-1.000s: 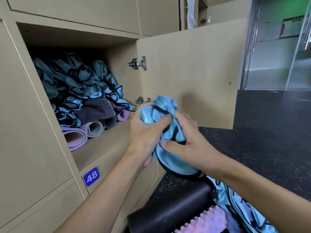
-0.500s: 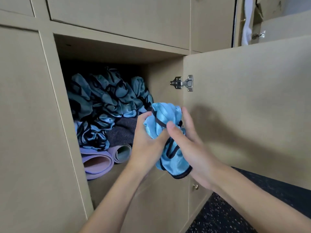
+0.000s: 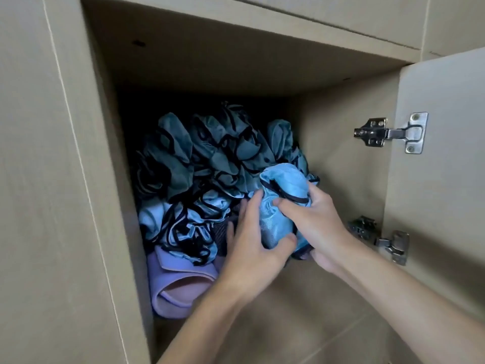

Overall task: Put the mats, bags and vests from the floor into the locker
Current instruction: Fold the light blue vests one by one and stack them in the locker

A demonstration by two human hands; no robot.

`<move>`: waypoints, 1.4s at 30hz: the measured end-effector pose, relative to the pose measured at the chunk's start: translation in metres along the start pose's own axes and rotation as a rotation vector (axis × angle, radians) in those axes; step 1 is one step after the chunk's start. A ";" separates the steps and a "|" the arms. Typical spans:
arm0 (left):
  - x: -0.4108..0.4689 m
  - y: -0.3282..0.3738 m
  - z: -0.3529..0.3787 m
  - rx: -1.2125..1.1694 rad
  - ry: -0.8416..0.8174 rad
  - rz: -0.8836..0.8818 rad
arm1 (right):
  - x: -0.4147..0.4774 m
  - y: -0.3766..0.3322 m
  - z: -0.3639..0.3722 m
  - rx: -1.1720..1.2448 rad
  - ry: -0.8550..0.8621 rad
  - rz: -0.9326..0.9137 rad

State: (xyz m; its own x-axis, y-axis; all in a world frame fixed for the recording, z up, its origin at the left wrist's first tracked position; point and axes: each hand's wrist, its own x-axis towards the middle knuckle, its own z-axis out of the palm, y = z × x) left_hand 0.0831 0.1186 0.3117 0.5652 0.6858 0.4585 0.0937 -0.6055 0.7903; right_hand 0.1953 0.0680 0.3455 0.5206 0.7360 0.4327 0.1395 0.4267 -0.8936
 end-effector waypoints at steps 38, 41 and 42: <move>0.102 -0.031 -0.015 0.605 0.438 -0.394 | 0.270 -0.002 0.039 -1.190 -0.008 -0.291; 0.102 -0.033 -0.014 0.602 0.442 -0.375 | 0.260 0.017 0.047 -1.166 0.137 -0.499; 0.102 -0.033 -0.013 0.602 0.444 -0.370 | 0.263 0.023 0.048 -1.134 0.079 -0.461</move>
State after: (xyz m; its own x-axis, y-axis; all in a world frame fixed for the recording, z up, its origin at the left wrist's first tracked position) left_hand 0.1266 0.2142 0.3377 0.0483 0.9017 0.4296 0.7034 -0.3360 0.6263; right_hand 0.2946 0.2962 0.4447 0.2726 0.5865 0.7627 0.9577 -0.0894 -0.2736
